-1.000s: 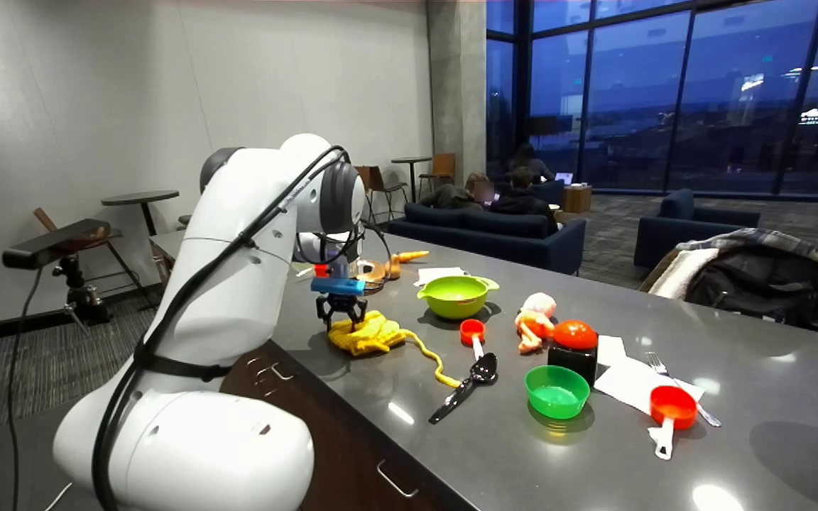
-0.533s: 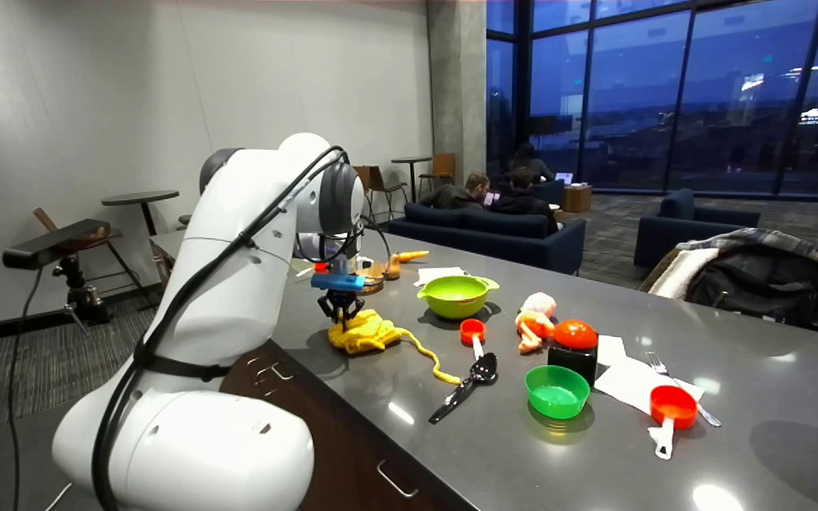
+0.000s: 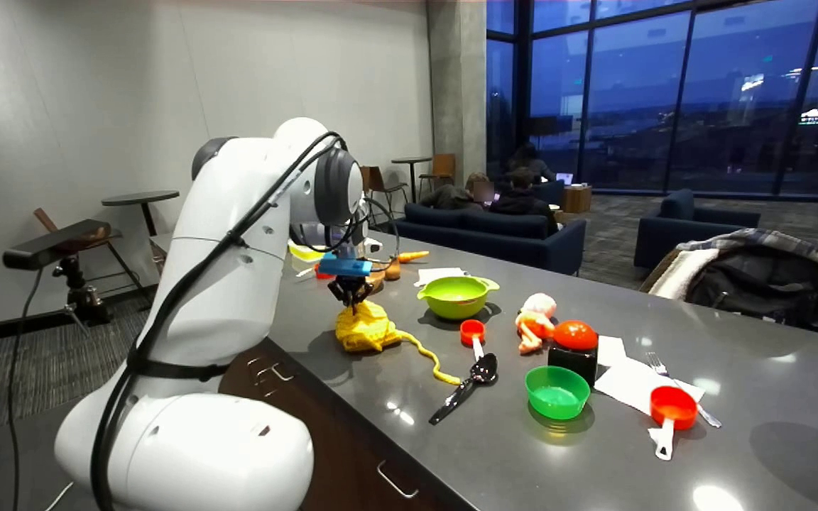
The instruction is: Fold the yellow knitted item
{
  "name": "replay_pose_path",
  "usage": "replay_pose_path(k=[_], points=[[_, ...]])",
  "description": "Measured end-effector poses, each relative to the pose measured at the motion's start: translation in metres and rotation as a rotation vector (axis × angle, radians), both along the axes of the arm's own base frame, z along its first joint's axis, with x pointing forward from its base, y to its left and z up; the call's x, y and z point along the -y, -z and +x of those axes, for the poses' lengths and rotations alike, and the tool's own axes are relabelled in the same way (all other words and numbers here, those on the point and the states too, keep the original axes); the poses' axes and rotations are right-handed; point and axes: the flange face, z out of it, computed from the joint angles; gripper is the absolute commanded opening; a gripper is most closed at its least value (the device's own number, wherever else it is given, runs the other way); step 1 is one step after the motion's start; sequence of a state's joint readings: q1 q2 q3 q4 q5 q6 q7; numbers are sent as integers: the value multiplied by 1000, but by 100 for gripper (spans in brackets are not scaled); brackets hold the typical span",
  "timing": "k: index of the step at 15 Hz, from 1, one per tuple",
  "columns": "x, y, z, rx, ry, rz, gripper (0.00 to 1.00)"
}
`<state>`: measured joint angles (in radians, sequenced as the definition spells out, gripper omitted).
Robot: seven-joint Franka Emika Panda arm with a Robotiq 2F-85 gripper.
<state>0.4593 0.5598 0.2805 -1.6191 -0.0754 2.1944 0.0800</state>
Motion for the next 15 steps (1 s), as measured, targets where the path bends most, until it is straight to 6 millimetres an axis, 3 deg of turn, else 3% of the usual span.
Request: replay_pose_path(k=[4,7,11,15], points=[[33,-34,8,76,103,32,2],[64,-45,5,92,205,61,2],[109,-38,-13,36,354,81,2],[143,-18,-43,-26,464,84,2]])
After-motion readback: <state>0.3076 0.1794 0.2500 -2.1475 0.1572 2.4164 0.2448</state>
